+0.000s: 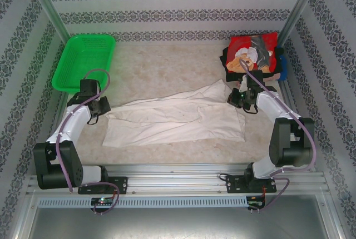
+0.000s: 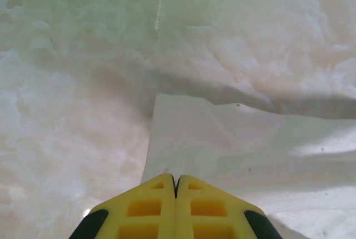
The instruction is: Fold and stack the t-shirts
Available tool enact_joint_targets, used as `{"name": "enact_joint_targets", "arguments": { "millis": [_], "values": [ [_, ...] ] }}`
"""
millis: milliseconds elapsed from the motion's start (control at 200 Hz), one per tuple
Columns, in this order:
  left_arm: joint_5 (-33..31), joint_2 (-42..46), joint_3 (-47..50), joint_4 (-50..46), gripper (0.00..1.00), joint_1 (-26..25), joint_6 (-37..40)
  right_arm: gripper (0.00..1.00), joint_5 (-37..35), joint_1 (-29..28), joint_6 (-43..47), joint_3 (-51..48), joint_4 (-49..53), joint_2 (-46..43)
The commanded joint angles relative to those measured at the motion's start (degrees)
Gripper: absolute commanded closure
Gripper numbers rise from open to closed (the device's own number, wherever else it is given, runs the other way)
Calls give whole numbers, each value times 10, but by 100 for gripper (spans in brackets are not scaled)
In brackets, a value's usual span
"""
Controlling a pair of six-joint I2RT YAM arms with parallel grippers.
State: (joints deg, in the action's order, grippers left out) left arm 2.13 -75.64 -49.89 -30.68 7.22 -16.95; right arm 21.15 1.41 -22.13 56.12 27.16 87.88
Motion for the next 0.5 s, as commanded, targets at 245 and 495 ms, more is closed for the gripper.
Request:
{"name": "enact_joint_targets", "arguments": {
  "millis": [245,495],
  "values": [
    [-24,21,35,-8,88,-11,-16,100,13,2,1,-15,9,-10],
    [-25,32,44,-12,63,-12,-33,100,13,2,4,-23,12,-8]
  ]
}}
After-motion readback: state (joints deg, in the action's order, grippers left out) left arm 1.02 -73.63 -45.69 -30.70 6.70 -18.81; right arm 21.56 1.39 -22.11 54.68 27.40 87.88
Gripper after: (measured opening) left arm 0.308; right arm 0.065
